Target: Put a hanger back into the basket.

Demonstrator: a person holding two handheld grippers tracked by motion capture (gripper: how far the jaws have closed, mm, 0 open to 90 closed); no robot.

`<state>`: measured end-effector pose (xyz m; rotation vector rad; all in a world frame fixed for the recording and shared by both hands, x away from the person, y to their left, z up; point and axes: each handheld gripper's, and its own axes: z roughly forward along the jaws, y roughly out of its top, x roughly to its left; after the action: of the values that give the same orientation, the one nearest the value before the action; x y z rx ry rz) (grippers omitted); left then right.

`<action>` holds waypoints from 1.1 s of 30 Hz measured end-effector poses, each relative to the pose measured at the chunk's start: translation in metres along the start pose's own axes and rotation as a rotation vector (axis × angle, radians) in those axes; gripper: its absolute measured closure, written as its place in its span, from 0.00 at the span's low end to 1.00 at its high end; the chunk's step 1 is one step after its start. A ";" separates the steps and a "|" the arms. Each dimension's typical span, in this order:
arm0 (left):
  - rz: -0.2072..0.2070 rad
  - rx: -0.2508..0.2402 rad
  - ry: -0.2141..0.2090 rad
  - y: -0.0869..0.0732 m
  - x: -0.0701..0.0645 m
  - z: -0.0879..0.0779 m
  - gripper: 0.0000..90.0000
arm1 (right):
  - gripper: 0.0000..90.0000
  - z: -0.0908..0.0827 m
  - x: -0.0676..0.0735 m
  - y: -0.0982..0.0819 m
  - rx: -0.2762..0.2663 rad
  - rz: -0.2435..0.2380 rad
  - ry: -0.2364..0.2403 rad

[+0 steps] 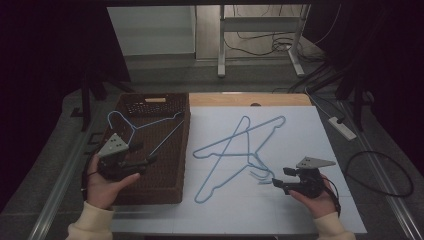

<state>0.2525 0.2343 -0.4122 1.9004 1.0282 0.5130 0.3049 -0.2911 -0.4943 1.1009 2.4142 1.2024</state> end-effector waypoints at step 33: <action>0.050 -0.015 -0.055 -0.028 -0.020 0.003 0.36 | 0.38 -0.006 0.006 0.004 -0.055 -0.038 -0.052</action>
<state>0.2303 0.2240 -0.4363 1.9208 0.9413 0.4929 0.3000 -0.2892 -0.4865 1.0522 2.3383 1.2063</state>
